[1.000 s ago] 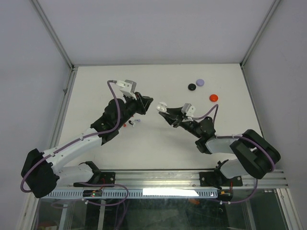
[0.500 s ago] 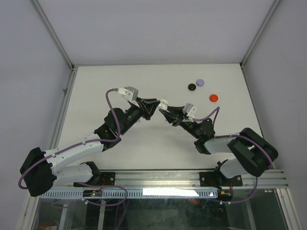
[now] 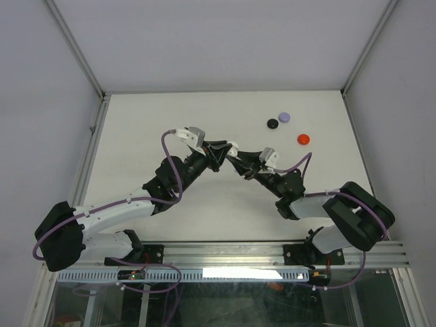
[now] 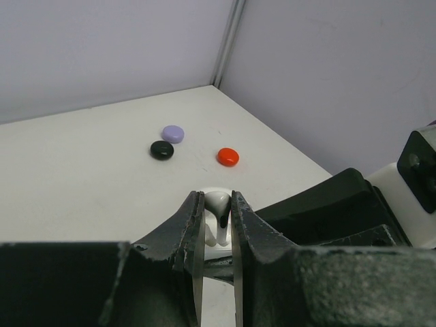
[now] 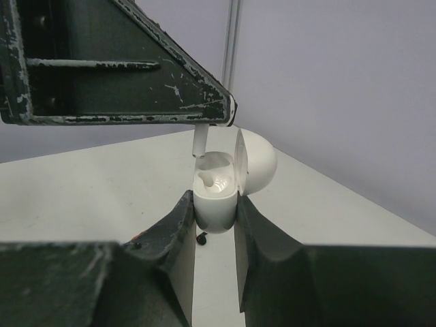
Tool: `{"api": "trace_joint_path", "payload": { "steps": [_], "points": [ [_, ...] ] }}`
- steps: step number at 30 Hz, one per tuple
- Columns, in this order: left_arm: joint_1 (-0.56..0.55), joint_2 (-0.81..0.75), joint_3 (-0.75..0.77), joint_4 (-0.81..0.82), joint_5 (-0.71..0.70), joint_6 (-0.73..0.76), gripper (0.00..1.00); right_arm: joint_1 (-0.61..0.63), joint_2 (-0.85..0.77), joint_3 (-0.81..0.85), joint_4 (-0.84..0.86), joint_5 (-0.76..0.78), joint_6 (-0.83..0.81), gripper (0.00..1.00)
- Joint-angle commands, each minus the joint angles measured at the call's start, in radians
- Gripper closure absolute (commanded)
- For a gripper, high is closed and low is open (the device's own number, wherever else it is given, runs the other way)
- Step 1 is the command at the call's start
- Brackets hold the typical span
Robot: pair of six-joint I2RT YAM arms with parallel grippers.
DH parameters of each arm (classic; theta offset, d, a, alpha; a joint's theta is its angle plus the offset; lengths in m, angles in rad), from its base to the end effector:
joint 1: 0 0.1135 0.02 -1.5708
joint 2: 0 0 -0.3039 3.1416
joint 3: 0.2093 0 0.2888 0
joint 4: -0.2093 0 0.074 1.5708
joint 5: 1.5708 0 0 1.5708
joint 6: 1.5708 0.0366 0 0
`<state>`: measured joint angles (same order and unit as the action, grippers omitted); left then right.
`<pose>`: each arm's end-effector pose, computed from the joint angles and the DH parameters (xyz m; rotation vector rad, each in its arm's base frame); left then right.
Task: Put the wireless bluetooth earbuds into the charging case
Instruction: Place the earbud in the charging case.
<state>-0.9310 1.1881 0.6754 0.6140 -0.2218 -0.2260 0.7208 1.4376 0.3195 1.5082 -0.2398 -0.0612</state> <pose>0.1804 -0.2289 0.3202 0.3464 1.4803 -0.7724 0.1885 0.1771 0.2286 -0.6589 1.0304 0.7190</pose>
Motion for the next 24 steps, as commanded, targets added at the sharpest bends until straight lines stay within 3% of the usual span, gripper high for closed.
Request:
{"api": "trace_joint_path", "payload": {
  "steps": [1,24],
  "points": [
    [-0.015,0.007,-0.003,0.074,-0.031,0.055,0.96,0.006,-0.040,-0.001,0.132,0.018,-0.015,1.00],
    [-0.045,0.037,-0.027,0.087,-0.029,0.093,0.94,0.006,-0.065,-0.007,0.131,0.031,-0.019,1.00]
  ]
}}
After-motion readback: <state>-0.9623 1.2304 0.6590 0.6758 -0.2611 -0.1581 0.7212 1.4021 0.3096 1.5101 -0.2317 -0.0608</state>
